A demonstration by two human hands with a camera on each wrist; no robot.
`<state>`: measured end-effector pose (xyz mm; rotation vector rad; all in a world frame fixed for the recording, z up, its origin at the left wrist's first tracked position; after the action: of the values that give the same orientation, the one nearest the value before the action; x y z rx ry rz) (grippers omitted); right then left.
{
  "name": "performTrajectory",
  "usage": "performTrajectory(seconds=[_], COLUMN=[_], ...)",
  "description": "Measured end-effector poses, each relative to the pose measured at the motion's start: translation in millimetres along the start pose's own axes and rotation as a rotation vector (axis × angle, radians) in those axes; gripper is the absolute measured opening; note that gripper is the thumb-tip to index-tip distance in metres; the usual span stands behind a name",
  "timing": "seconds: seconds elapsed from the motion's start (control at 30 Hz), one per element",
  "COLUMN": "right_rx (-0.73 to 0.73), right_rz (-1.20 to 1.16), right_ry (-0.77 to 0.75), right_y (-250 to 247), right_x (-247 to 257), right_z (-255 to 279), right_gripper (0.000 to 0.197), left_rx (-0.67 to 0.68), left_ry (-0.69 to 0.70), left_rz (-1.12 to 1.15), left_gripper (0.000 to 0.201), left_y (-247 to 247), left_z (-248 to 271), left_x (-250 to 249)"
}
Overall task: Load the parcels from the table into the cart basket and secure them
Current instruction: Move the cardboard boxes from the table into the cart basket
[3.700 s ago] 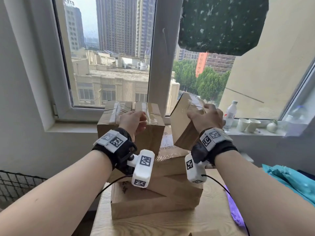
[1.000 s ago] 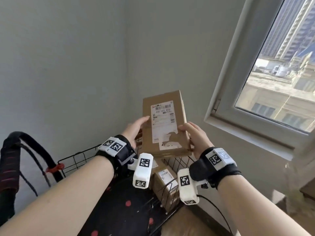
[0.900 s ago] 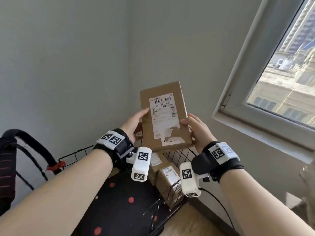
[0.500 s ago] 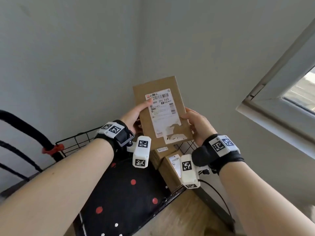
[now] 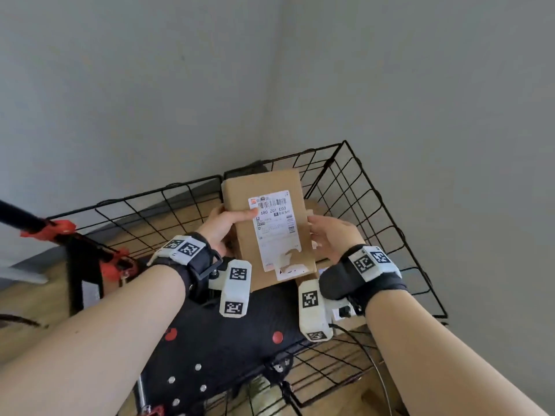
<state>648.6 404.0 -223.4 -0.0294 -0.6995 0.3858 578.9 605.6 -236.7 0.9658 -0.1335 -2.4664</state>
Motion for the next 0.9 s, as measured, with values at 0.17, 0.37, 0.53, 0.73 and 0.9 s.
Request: performTrajectory(seconds=[0.17,0.37,0.53,0.73,0.9], right_rx=[0.020,0.072,0.123,0.197,0.204], right_rz=[-0.031,0.120,0.344,0.423,0.467], right_ry=[0.033,0.071,0.079,0.127,0.139], right_y=[0,17,34,66,73], right_x=[-37,-63,-68,-77,-89], right_z=[-69,-139,-172,-205,-226], right_gripper=[0.031,0.030,0.043,0.060,0.058], left_rx=[-0.057,-0.138,-0.194,-0.193,-0.207], left_ry=[-0.122,-0.211,-0.270,-0.330,-0.343], left_rz=[-0.001,0.019,-0.044,-0.037,-0.006], left_gripper=[0.074,0.082,0.036,0.007,0.015], left_y=[-12,-26,-32,-31,-45], left_z=[-65,-134,-182,-216,-220], left_x=[48,88,112,134,149])
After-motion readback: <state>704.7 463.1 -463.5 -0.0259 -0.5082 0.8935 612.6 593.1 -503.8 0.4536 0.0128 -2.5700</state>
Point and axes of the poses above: each hand's wrist, its own z-axis away from the middle knuckle, its own y-axis out of the palm, x = y × z, the point moved 6 cm from there along -z, towards the middle knuckle, and after that the axes turned 5 degrees about x, right-handed, at the moved point
